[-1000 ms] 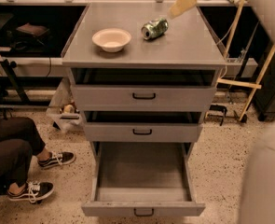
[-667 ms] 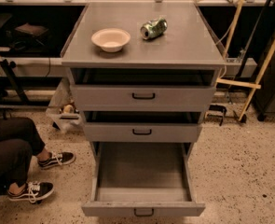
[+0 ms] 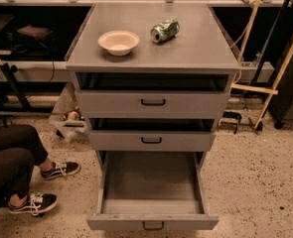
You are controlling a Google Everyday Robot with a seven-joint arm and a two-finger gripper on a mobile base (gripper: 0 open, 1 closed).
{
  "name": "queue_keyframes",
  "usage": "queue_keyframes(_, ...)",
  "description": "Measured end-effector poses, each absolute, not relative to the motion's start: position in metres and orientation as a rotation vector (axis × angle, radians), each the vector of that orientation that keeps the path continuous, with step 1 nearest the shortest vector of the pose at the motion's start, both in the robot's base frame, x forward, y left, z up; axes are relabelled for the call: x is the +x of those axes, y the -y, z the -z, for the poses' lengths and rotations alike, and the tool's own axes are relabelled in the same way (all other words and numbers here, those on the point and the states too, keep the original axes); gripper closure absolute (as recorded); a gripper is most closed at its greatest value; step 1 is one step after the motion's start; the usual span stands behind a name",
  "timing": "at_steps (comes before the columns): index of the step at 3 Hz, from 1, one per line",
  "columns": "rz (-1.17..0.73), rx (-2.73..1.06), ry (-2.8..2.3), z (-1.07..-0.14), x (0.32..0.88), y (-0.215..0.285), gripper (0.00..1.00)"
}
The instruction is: Pick green can from bottom drawer and place on counter
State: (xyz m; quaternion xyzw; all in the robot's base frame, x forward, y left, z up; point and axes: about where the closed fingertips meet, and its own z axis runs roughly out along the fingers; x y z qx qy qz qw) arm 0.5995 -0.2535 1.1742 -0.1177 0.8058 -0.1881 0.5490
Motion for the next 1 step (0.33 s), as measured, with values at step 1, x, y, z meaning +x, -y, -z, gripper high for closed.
queue_keyframes(1,0.446,-0.278,-1.909,-1.1742,0.5994,0.2538,0.0)
